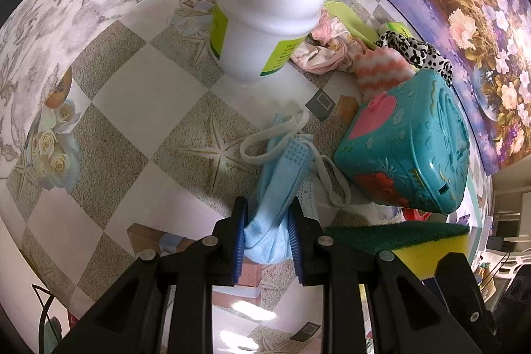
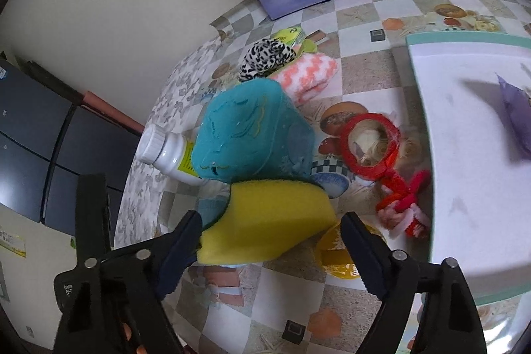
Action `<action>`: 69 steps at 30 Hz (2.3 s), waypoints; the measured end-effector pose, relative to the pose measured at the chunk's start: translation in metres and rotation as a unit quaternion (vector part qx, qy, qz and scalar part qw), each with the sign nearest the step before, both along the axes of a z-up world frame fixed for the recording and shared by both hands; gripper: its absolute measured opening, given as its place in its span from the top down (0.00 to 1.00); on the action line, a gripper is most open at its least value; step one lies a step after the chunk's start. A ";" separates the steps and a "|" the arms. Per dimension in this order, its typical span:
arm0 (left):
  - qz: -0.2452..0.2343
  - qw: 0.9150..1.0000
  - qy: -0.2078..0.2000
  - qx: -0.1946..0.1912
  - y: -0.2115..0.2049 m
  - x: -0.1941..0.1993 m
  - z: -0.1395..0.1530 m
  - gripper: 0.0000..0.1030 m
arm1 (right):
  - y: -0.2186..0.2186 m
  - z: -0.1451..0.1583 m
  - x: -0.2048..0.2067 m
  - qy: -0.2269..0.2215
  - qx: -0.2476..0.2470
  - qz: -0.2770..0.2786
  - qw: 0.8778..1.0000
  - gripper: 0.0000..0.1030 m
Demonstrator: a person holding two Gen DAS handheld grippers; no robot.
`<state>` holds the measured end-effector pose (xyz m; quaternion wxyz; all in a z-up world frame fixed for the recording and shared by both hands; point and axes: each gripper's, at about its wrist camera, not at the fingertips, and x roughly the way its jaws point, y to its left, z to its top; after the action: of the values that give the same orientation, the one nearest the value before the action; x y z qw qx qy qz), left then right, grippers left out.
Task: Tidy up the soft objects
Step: 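Grasp blue face mask with left gripper while right gripper grasps yellow sponge, then carry face mask with left gripper while right gripper carries sponge over tray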
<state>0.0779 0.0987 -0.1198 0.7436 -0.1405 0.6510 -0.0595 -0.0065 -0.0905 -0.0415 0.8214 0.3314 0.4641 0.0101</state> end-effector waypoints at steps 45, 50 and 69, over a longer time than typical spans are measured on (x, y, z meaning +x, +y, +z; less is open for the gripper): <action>0.025 0.996 -0.084 -0.004 0.020 -0.027 0.079 0.87 | -0.019 0.041 -0.032 -0.050 0.021 -0.003 0.999 0.79; 0.022 0.991 -0.131 0.002 0.018 -0.040 0.111 0.87 | -0.036 0.053 -0.045 -0.052 0.006 -0.025 0.998 0.79; -0.147 0.967 -0.207 -0.002 -0.122 -0.092 0.150 0.87 | -0.147 0.085 -0.118 -0.030 -0.082 -0.189 0.978 0.79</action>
<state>-0.0141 -0.0237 0.0302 0.8448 -0.0290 0.4966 -0.1972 -0.1246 -0.2372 0.0431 0.8465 0.3442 0.3672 -0.1736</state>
